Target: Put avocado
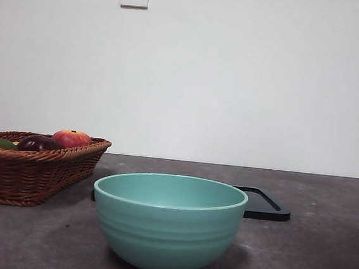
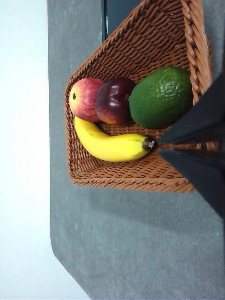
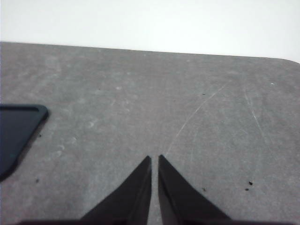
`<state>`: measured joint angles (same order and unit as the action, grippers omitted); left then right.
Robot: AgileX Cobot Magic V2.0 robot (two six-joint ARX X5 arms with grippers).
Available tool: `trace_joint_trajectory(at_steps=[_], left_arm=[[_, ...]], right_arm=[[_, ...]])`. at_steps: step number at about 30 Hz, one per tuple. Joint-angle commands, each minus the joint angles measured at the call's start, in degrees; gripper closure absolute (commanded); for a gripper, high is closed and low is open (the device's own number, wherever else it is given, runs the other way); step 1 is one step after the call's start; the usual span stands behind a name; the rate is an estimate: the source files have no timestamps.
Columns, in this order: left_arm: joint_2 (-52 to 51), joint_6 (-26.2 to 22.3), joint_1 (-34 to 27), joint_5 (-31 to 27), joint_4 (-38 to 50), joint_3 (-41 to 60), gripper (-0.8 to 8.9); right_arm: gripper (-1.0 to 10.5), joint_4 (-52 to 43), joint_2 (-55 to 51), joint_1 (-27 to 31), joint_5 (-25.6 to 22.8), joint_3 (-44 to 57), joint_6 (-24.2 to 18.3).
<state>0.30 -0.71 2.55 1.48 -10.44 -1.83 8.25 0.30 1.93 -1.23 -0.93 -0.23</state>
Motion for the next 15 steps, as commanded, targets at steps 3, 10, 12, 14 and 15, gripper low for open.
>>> trace_joint_trajectory(at_steps=[3, 10, 12, 14, 15], left_arm=[[-0.11, 0.46, 0.07, 0.44, 0.17, 0.52, 7.97], [0.83, 4.48, 0.11, 0.15, 2.34, -7.56, 7.97], [2.43, 4.85, 0.11, -0.15, 2.36, -10.99, 7.97], [5.03, 4.83, 0.11, -0.2, 2.32, -14.53, 7.97], [6.4, 4.83, 0.11, -0.2, 2.27, -16.13, 7.97]], right_arm=[[9.3, -3.45, -0.09, 0.07, 0.57, 0.02, 5.53], [9.3, -0.44, 0.72, 0.04, -1.99, -5.81, 10.62], [9.3, -0.2, 2.1, 0.02, -1.97, -8.37, 11.26], [9.3, 0.42, 4.28, 0.02, -1.73, -11.45, 12.79], [9.3, 0.98, 5.46, 0.02, -1.75, -13.03, 13.7]])
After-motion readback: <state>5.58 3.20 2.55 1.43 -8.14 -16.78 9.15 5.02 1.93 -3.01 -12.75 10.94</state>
